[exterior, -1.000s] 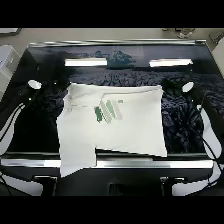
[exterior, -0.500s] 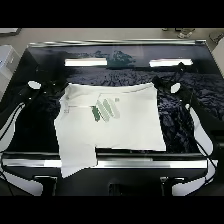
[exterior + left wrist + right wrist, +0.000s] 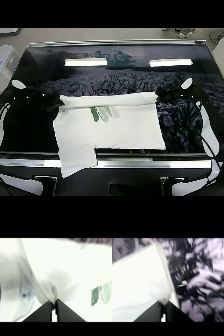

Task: Fold the clothes and pants, and hang the long-sleeved shirts on hangers.

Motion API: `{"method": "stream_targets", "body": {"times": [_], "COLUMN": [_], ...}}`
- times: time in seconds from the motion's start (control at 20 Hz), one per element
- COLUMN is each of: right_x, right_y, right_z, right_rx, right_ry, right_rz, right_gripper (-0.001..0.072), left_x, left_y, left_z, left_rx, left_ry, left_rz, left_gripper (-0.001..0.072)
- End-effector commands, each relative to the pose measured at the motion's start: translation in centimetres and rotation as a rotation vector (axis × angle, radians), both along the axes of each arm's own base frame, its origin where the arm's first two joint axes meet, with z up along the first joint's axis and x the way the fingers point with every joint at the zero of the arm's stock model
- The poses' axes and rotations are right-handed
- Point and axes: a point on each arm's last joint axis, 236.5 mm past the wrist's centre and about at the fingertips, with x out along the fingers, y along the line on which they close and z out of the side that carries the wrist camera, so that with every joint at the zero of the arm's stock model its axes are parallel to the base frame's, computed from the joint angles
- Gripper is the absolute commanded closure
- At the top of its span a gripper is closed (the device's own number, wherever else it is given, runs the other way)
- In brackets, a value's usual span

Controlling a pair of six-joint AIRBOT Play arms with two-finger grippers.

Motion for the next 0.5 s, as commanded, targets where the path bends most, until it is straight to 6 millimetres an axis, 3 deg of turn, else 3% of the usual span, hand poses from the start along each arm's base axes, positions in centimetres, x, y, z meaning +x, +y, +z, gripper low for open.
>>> {"method": "stream_targets", "body": {"times": [0.0,0.25,0.45], "right_x": [-5.0,-6.0,-7.1], "right_y": [0.0,0.5,0.8], "right_z": [-2.2,-2.3,-1.9], "right_rx": [0.004,0.027,0.039], "right_ry": [0.229,0.268,0.308], "right_rz": [0.058,0.08,0.101], "right_gripper": [0.0678,0.0678,0.0678], "left_x": [-6.0,-6.5,-6.9], "left_y": [0.2,-1.5,1.3], "left_z": [-1.8,-0.6,0.0], "left_rx": [0.008,-0.003,0.058], "left_ry": [0.205,0.197,0.197], "left_rz": [-0.096,-0.149,-0.115], "left_gripper": [0.0686,0.0686,0.0686]}}
